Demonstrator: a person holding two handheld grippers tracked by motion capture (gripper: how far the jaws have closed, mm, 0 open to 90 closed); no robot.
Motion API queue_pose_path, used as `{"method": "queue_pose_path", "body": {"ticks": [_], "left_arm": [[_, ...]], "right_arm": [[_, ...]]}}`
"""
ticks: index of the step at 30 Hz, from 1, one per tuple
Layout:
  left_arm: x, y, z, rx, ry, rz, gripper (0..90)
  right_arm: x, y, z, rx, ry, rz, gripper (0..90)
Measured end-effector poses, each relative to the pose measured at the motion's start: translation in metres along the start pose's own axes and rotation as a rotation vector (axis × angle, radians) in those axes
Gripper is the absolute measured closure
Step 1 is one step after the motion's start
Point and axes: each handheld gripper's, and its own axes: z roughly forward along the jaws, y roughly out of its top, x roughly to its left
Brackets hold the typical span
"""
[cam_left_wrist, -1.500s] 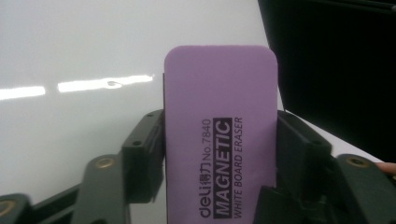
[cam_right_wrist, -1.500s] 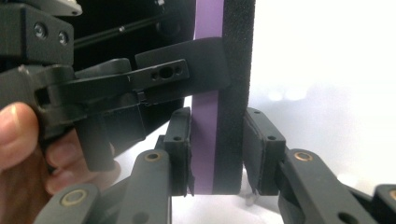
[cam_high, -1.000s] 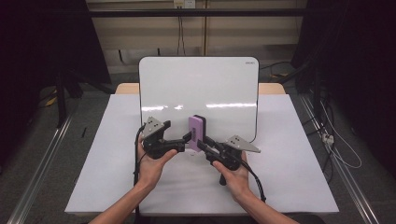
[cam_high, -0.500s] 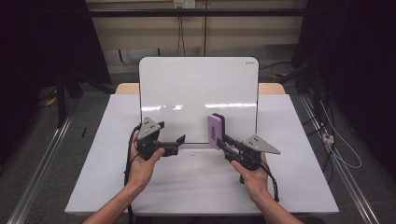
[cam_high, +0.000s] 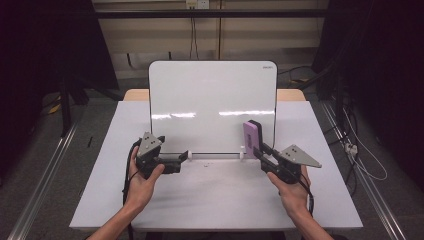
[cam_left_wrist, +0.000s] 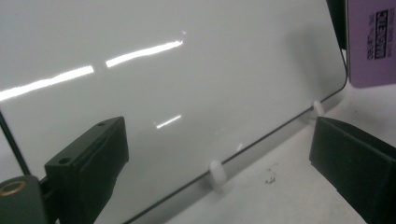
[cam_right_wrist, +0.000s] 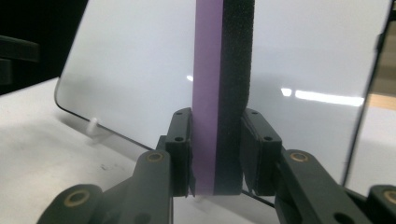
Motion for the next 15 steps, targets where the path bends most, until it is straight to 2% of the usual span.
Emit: {"method": "queue_pose_path", "body": {"ticks": [2,4,5,8,9,12,15], "left_arm": [[0.0,-0.005,-0.002,0.017,0.0,0.011,4.9],[0.002,-0.01,-0.004,0.027,-0.012,-0.016,5.0],[0.003,-0.012,-0.005,0.032,-0.005,-0.021,5.0],[0.006,-0.018,-0.009,0.049,0.011,-0.003,5.0],[0.008,-0.02,-0.011,0.051,0.015,-0.012,5.0],[0.008,-0.027,-0.018,0.058,0.06,-0.001,5.3],[0.01,-0.035,-0.023,0.065,0.059,-0.017,5.7]], "right_arm": [[-0.003,0.002,-0.003,0.025,-0.019,-0.006,67.6],[-0.005,0.004,-0.005,0.025,-0.031,-0.008,67.7],[-0.006,0.005,-0.006,0.037,-0.041,-0.022,67.6],[-0.009,0.007,-0.007,0.057,-0.058,-0.049,67.7],[-0.01,0.008,-0.007,0.063,-0.067,-0.057,67.7],[-0.014,0.008,-0.005,0.09,-0.092,-0.09,67.8],[-0.016,0.009,-0.003,0.102,-0.115,-0.118,67.8]]}}
